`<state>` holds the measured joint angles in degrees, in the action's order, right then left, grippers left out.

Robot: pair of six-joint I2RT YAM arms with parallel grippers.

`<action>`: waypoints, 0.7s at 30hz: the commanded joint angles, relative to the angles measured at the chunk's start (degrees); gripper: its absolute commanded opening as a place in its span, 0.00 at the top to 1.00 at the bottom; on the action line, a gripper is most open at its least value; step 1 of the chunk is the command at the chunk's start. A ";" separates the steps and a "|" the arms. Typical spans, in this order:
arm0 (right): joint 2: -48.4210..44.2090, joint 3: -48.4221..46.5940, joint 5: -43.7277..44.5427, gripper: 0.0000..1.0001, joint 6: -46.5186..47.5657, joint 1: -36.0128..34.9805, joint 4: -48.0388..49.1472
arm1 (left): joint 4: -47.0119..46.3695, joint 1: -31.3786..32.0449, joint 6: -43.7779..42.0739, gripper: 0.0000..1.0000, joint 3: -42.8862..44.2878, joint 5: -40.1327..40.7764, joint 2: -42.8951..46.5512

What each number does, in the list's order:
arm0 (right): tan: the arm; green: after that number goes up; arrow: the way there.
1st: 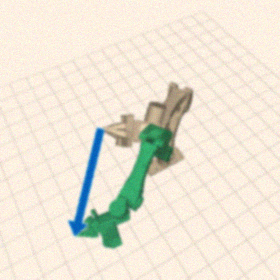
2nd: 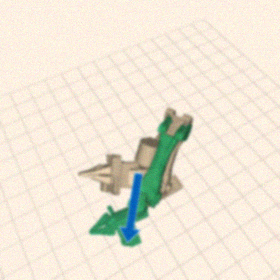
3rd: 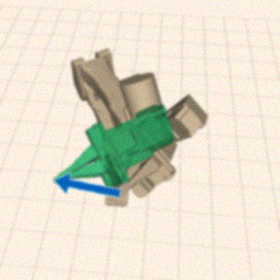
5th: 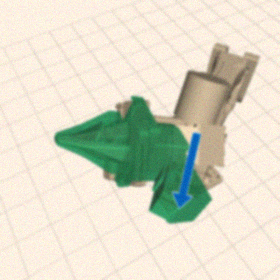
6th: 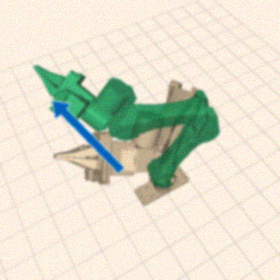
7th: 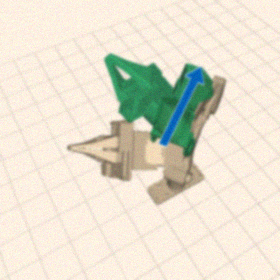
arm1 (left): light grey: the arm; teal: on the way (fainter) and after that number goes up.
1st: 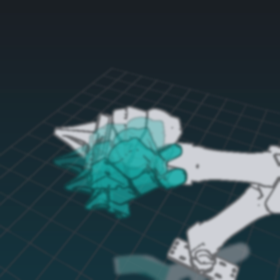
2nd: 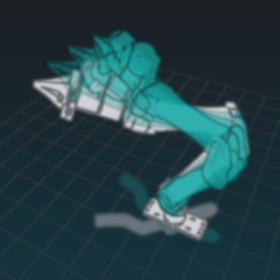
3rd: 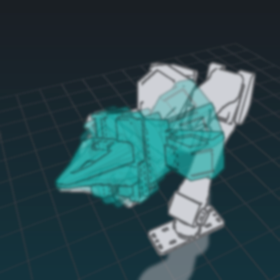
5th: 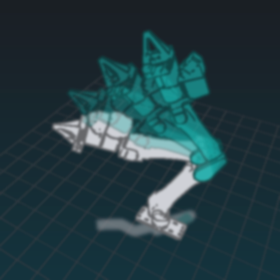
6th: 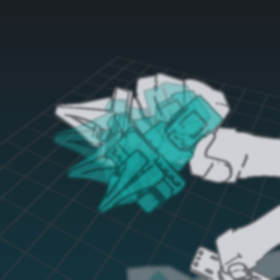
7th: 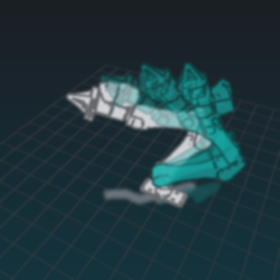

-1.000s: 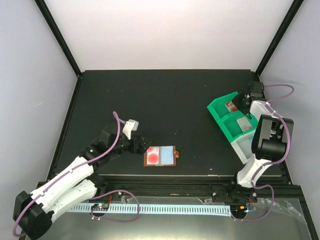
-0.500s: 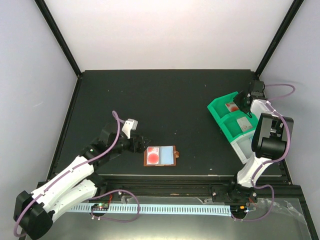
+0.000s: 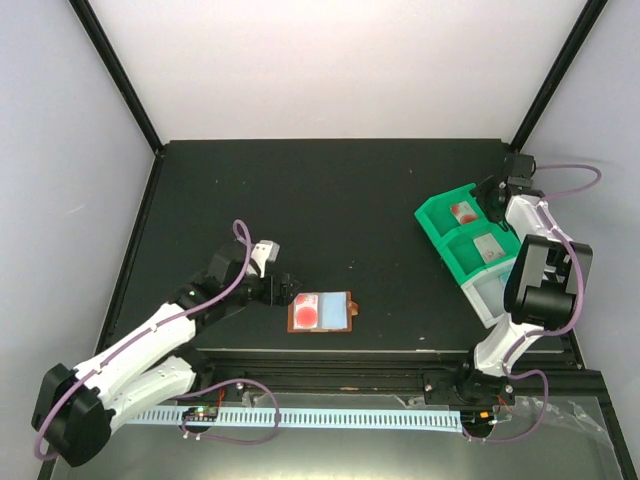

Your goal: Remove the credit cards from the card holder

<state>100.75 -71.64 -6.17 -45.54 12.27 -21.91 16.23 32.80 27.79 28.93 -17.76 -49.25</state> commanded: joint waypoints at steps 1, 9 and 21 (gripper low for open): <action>-3.75 0.22 1.12 0.46 -1.25 0.21 -1.30 | 1.98 -0.77 0.61 0.01 2.98 -0.20 -4.75; -8.81 2.83 -7.14 0.44 3.27 -2.33 -1.22 | -3.83 -0.84 4.63 0.02 1.07 -7.32 -12.22; -20.24 15.53 -19.12 0.44 8.18 -13.75 2.23 | -10.28 -0.85 8.05 0.25 -0.93 -13.10 -19.84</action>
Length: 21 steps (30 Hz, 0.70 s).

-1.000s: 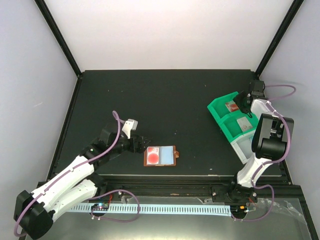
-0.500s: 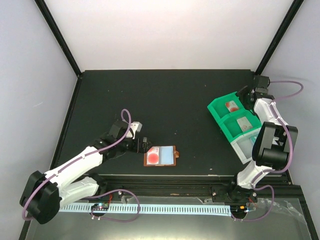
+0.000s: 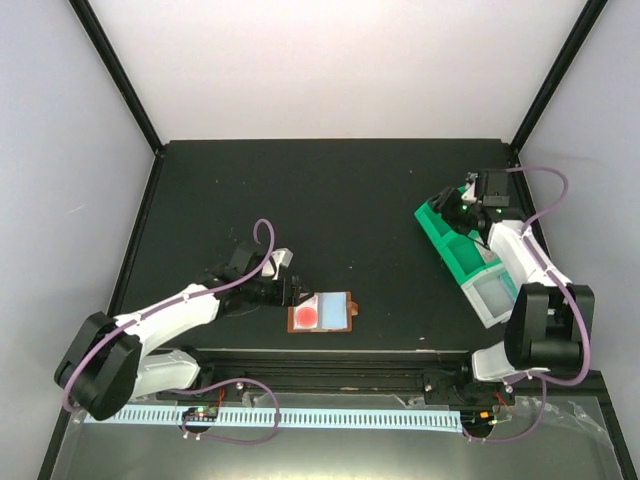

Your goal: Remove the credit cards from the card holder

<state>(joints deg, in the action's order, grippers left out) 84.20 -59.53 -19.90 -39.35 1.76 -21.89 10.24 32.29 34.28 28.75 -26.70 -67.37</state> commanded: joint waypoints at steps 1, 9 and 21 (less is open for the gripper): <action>-4.44 4.69 -6.28 0.44 2.12 -4.36 2.76 | -4.34 -0.38 1.69 0.27 -0.68 -4.12 -2.21; -8.02 11.31 -9.66 0.53 3.32 -15.25 5.33 | -4.80 -0.45 2.40 0.48 -0.05 -3.42 -5.57; -7.47 22.68 -10.69 0.66 -3.54 -34.67 21.94 | -3.15 -0.42 2.38 0.79 -1.25 -0.41 -9.11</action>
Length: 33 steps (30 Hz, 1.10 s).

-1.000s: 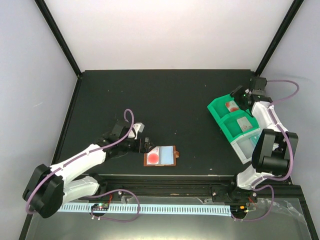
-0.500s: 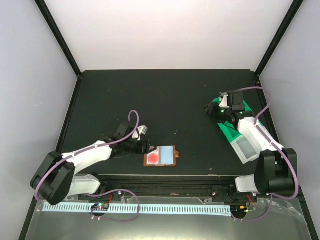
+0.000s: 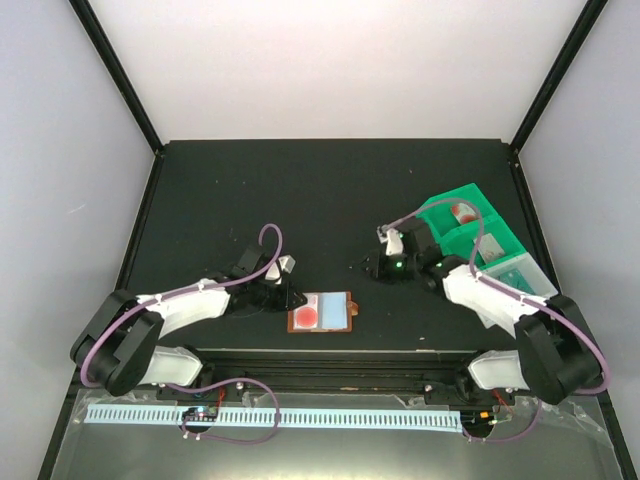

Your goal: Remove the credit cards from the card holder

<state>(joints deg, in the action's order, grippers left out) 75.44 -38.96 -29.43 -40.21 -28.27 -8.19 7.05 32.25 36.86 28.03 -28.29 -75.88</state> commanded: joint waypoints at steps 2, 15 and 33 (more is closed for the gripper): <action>2.41 2.99 -1.03 0.67 -3.89 -7.97 10.87 | -0.33 -0.35 -0.04 0.82 -1.08 1.34 -0.59; 13.51 3.24 1.61 0.72 -6.51 -19.41 19.40 | -1.52 -0.45 0.23 0.98 -2.53 1.60 -3.24; 24.04 3.35 0.61 0.80 -4.36 -19.42 25.01 | -1.41 -0.44 2.19 0.82 -4.44 -0.48 1.11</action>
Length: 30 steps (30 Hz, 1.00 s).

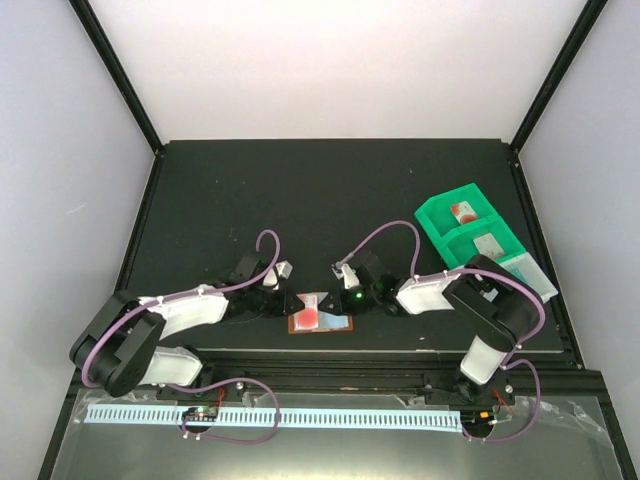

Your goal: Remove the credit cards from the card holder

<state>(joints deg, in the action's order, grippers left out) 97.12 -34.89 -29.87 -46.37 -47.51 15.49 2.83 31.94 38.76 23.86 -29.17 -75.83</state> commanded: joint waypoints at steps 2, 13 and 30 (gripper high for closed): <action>3.24 -1.36 2.27 0.81 2.33 -0.12 0.06 | 2.11 -0.11 0.54 0.83 -0.92 0.31 1.21; 1.31 -1.01 3.76 0.82 2.25 0.03 -0.96 | 6.78 -0.06 -1.82 0.72 -0.48 1.05 5.66; 1.95 -2.60 -0.77 0.82 -0.42 -0.06 0.99 | 1.96 -0.04 0.20 0.98 -3.64 1.15 2.01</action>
<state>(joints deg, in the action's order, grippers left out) 97.76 -36.64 -29.34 -45.82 -47.51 15.66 7.35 31.94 38.46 21.02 -27.92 -72.16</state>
